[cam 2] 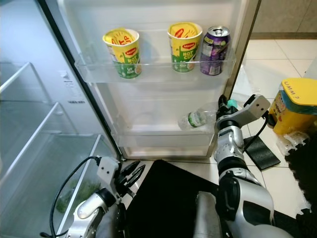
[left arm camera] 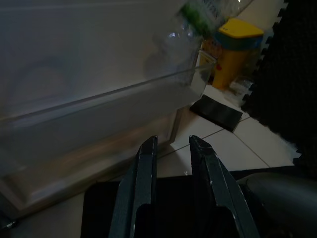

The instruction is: Restocking fridge

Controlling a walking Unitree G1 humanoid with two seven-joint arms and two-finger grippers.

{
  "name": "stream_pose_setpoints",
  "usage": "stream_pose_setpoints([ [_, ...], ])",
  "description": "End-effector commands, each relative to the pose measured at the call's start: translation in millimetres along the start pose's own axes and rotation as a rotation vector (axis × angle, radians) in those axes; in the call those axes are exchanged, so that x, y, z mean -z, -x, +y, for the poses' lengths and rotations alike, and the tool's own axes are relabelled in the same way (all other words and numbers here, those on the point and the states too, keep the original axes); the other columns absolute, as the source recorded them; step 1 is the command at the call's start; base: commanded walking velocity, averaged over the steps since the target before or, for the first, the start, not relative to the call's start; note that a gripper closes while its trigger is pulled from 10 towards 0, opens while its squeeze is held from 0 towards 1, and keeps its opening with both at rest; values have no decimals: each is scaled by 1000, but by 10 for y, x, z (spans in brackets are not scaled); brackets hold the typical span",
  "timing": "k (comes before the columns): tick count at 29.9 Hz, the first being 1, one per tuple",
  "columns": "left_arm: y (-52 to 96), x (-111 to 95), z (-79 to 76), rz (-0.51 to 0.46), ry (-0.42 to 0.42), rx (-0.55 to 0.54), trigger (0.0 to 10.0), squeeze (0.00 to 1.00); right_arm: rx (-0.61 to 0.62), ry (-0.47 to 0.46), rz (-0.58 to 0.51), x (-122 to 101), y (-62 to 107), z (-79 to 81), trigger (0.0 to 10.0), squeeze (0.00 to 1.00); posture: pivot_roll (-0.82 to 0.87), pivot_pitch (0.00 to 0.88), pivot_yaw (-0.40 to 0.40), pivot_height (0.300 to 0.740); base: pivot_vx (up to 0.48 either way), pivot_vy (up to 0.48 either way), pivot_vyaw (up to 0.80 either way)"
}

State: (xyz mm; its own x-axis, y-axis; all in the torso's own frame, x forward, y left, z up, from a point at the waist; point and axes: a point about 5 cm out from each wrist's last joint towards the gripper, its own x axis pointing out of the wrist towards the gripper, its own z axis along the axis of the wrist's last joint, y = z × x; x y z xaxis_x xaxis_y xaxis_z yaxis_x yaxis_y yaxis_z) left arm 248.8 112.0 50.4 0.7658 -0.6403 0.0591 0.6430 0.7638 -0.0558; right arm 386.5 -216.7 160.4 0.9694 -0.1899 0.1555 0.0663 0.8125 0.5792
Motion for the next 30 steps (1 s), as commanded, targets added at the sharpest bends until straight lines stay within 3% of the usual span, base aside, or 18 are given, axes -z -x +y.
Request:
stream_pose_setpoints([
  [1,-10,-16,-53,-10,24,8,10000,0,-13,22,13,-10,-27,42,10000,0,58,245,46,471,0,0,0],
  [7,-132,-350,-55,-97,-3,65,10000,0,-52,86,-8,-147,-108,117,10000,0,61,273,41,471,0,0,0],
  [9,-139,-376,-62,-103,-1,70,10000,0,-56,92,-10,-155,-113,125,10000,0,61,274,41,471,0,0,0],
  [12,-164,-490,-116,-121,-7,123,10000,0,-91,167,-13,-165,-125,187,10000,0,62,281,40,471,0,0,0],
  [25,-37,-533,-163,-45,-31,230,10000,0,-171,405,20,-54,-82,269,10000,0,68,304,44,471,0,0,0],
  [30,-67,-594,-219,-52,-48,270,10000,0,-196,507,19,3,-55,314,10000,0,71,312,47,471,0,0,0],
])
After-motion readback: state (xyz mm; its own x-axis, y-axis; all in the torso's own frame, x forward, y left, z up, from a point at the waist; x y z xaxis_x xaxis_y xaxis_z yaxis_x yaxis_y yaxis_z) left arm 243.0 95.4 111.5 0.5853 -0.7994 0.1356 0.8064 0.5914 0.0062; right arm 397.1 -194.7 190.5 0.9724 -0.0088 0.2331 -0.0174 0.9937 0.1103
